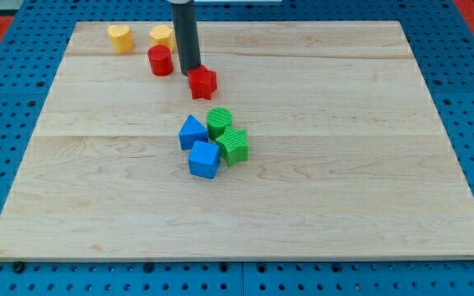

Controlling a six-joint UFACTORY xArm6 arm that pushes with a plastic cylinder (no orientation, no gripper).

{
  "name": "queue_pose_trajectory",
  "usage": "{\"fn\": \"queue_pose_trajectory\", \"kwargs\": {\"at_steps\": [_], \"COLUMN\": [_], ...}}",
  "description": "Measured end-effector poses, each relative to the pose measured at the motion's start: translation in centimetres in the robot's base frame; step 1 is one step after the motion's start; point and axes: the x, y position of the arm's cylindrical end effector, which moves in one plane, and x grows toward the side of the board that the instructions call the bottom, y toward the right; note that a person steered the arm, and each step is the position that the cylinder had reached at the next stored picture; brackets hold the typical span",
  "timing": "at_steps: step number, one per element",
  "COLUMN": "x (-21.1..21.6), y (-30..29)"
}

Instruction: Push yellow hexagon along with red circle a bit down

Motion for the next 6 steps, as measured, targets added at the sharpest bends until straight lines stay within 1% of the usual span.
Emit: {"fn": "queue_pose_trajectory", "kwargs": {"at_steps": [1, 2, 3, 4, 5, 6], "x": [0.1, -2.6, -8.3, -11.9, -12.7, -10.5], "y": [-0.3, 1.0, 1.1, -0.4, -3.3, -4.6]}}
